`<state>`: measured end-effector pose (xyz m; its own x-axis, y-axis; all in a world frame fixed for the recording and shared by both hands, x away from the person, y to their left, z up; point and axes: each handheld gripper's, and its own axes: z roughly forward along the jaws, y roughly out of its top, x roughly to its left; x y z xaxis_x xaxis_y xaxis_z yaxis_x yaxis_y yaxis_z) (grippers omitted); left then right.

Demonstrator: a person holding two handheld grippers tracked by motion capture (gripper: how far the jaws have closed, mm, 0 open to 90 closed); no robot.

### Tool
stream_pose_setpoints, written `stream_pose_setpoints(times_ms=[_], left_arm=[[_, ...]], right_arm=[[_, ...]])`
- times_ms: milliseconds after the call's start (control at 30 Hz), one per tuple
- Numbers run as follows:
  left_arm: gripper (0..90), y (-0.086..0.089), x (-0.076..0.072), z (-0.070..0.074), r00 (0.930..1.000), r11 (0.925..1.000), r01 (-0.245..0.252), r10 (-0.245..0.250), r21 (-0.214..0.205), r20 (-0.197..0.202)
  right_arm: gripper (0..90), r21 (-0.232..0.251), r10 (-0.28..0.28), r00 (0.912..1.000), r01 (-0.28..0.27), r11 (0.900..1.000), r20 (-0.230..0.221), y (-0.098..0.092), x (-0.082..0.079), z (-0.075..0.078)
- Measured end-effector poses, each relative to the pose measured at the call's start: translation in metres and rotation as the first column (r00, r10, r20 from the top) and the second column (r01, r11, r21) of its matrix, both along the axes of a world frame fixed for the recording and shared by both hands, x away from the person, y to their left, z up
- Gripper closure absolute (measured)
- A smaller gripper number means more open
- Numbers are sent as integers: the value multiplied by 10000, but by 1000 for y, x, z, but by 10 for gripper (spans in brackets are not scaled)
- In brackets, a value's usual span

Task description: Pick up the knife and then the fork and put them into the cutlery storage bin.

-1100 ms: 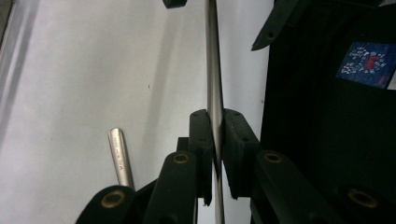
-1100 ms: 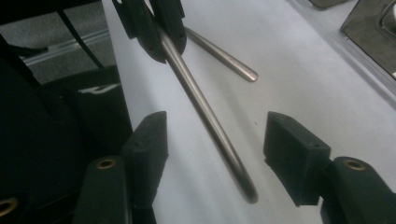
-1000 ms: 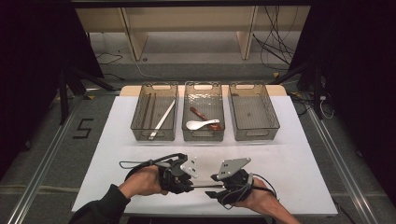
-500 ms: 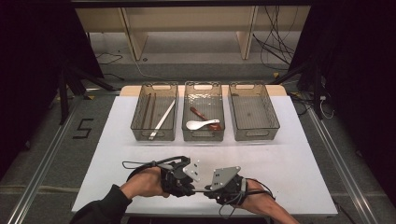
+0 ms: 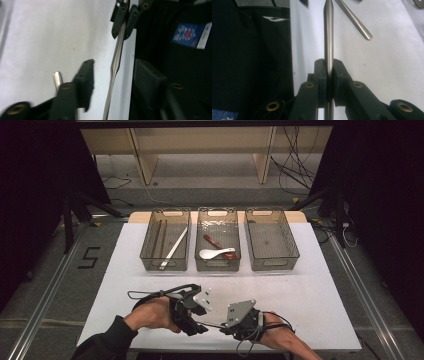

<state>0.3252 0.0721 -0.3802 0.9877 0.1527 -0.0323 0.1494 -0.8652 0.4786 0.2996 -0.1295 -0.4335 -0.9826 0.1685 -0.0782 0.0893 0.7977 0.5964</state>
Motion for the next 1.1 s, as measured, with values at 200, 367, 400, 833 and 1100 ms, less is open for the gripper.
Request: stream_pose_setpoints(times_ms=[200,367,400,833,1100], left_arm=[[357,15,8,10,9948,9932,-968,986,-654,238],[319,25,12,16,9862,9807,-1572,1620,-1164,330],[311,27,13,17,9850,9789,-1635,1689,-1227,348],[222,60,19,3,9514,9297,-2919,3064,-2245,319],[186,79,21,-12,9182,8909,-3779,3955,-2518,212]], right_arm=[[844,-166,-525,9986,524,9985,-55,-8,6,-1],[844,-288,-928,9957,928,9953,9,-13,12,-2],[844,-345,-998,9950,997,9944,1,-14,13,-2],[843,179,-2423,9699,2427,9699,-244,-40,30,6],[844,524,-3417,9394,3427,9380,-284,-58,39,13]])
